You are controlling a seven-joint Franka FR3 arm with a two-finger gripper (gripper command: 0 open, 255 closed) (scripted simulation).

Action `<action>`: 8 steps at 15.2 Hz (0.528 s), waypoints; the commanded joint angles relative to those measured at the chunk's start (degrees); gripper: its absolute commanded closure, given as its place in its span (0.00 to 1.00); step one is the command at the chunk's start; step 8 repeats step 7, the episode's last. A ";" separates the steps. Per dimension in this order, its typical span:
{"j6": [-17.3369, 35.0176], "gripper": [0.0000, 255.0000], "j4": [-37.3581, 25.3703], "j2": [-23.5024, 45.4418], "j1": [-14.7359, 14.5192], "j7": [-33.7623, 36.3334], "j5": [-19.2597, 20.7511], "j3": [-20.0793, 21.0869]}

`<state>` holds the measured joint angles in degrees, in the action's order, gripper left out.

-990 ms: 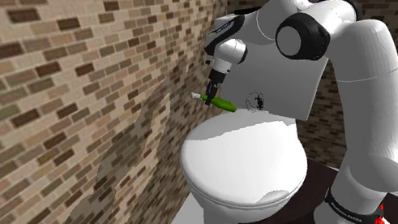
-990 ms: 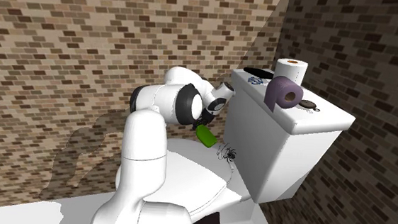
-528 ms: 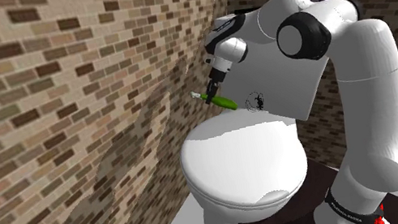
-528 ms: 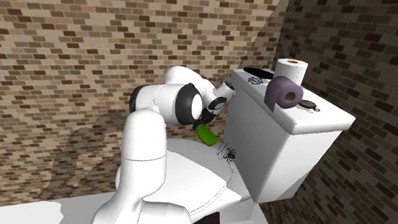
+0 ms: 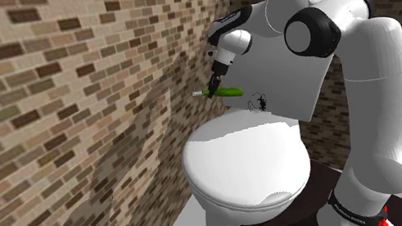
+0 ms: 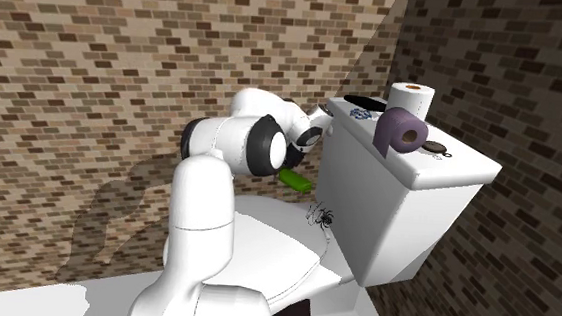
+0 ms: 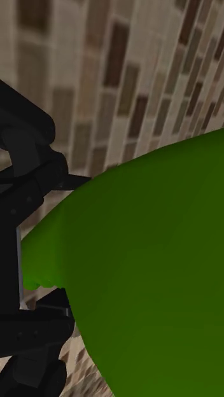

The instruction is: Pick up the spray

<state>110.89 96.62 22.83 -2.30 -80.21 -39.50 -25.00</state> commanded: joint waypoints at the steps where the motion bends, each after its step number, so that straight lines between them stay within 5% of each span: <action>1: -0.98 1.00 -0.87 -0.77 -0.08 0.80 0.43 -0.16; 8: -3.16 1.00 -2.52 -1.81 -0.10 2.30 1.38 -0.47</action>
